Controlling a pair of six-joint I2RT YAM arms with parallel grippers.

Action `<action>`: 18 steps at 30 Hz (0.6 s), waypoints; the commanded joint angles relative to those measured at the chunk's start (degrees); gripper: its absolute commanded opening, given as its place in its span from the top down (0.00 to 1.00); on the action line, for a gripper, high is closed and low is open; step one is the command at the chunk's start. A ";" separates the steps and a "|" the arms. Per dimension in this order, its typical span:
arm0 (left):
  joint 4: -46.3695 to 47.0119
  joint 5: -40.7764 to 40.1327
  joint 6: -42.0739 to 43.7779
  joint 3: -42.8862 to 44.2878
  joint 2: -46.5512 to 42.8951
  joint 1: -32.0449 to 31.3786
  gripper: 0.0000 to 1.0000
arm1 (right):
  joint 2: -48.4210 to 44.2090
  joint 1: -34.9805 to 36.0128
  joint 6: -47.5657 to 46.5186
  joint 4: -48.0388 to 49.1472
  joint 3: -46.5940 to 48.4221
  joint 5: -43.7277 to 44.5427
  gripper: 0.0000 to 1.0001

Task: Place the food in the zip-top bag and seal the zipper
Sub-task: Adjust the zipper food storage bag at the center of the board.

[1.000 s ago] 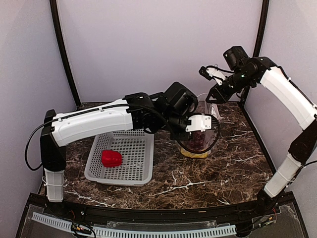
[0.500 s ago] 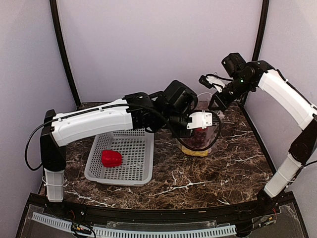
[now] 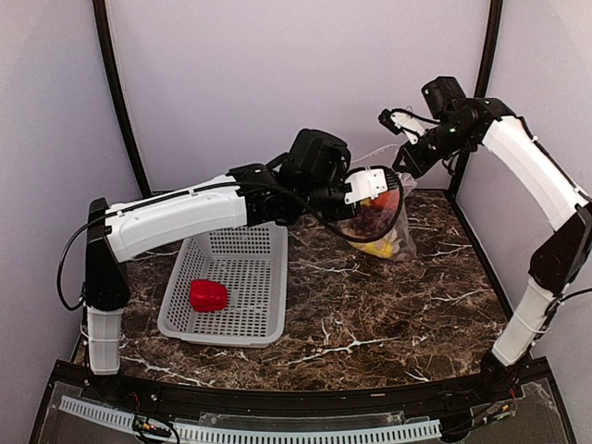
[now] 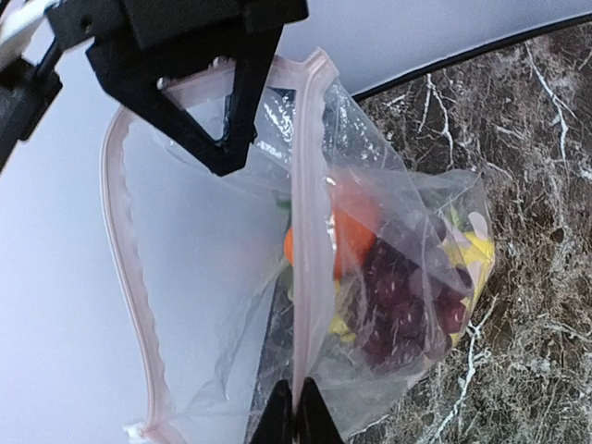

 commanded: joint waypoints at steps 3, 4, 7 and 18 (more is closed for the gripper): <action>-2.95 0.23 -8.87 -2.29 0.99 -0.40 0.79 | 4.12 -0.49 1.46 0.75 -5.24 -8.11 1.00; -5.59 1.10 -10.45 -2.23 0.31 -0.58 0.73 | 4.10 -0.42 1.63 0.54 -5.33 -9.01 1.00; -10.06 2.38 -19.27 -6.27 -6.00 -0.95 0.59 | 3.60 -0.26 1.60 0.32 -5.68 -10.85 1.00; -20.93 -4.07 -48.61 -30.55 -31.99 -0.36 0.15 | 0.55 0.01 1.77 1.28 -9.28 -16.91 1.00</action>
